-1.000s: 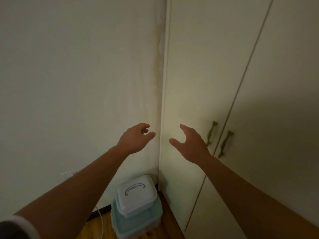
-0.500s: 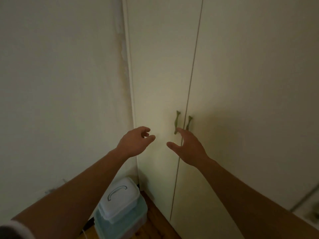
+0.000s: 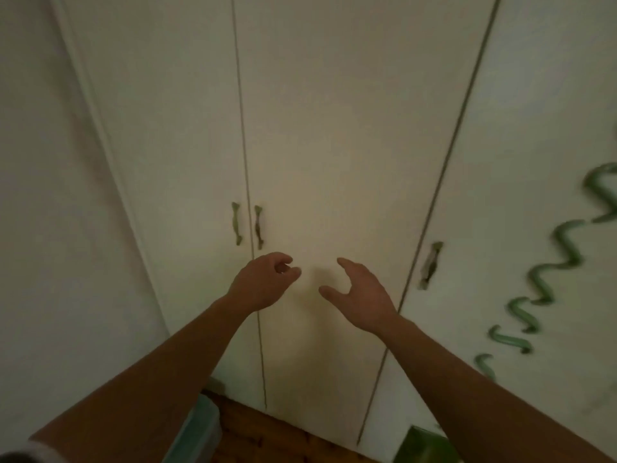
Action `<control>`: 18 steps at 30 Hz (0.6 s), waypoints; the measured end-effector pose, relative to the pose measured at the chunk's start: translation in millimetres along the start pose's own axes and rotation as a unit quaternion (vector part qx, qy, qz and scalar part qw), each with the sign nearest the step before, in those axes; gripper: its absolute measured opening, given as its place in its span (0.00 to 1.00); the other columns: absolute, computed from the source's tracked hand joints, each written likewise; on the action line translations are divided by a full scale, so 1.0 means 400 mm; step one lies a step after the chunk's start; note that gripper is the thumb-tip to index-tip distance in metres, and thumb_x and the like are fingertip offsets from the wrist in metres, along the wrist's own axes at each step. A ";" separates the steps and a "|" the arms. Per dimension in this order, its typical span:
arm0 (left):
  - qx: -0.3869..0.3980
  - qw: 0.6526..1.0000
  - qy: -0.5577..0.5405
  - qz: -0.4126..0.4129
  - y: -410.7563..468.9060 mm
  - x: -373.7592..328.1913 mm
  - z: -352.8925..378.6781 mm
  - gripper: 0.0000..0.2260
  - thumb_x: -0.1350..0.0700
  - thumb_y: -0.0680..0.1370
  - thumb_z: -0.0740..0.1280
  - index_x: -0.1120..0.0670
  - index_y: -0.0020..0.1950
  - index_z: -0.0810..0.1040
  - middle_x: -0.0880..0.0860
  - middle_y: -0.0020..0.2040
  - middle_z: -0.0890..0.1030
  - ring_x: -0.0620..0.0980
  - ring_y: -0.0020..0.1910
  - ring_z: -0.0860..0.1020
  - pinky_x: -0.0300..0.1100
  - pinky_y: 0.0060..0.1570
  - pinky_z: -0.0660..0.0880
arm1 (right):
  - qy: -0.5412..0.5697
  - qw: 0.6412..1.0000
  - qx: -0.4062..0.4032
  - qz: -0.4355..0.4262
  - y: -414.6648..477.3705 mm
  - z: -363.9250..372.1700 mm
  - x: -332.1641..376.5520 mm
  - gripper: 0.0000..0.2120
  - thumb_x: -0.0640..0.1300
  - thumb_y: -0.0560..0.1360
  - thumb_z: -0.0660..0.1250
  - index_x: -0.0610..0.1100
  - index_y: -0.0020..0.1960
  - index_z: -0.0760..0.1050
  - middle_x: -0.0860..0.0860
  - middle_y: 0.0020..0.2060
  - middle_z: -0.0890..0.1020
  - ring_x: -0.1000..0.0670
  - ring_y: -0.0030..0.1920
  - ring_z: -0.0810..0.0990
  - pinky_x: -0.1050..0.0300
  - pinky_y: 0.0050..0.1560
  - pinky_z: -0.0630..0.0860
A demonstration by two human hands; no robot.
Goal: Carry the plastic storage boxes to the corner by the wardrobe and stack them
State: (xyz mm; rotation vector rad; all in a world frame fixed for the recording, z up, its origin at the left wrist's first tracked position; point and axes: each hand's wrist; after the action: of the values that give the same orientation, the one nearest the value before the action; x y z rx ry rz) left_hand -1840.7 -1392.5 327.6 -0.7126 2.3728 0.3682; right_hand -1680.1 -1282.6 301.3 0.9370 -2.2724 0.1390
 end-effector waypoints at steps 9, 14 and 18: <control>0.109 0.988 -0.033 0.105 -0.015 -0.270 0.211 0.20 0.42 0.76 0.66 0.48 0.65 0.76 0.48 0.61 0.80 0.48 0.58 0.78 0.43 0.59 0.71 | -0.015 0.988 -0.102 0.118 -0.202 -0.205 -0.195 0.36 0.61 0.74 0.66 0.49 0.76 0.58 0.49 0.73 0.65 0.48 0.72 0.64 0.52 0.69 0.62; 0.162 0.973 -0.029 0.165 -0.060 -0.442 0.343 0.20 0.41 0.76 0.65 0.48 0.65 0.77 0.48 0.60 0.80 0.47 0.57 0.78 0.41 0.56 0.71 | -0.020 0.973 -0.146 0.179 -0.325 -0.324 -0.324 0.36 0.61 0.74 0.66 0.49 0.76 0.59 0.50 0.74 0.65 0.49 0.73 0.63 0.52 0.70 0.62; 0.190 0.960 -0.023 0.202 -0.116 -0.586 0.460 0.20 0.41 0.76 0.65 0.49 0.64 0.77 0.48 0.59 0.81 0.46 0.55 0.78 0.41 0.53 0.71 | -0.030 0.959 -0.178 0.217 -0.449 -0.427 -0.433 0.35 0.61 0.74 0.66 0.50 0.76 0.59 0.50 0.73 0.66 0.49 0.71 0.65 0.53 0.67 0.64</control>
State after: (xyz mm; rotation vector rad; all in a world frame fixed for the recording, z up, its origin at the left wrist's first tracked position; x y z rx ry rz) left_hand -1569.8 -1259.5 332.6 -0.0389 2.4360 0.0837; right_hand -1378.9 -1256.1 300.0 0.2532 -2.4201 -0.1085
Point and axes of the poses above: each hand's wrist, its own y-axis towards the middle knuckle, its own z-axis out of the palm, x = y × z
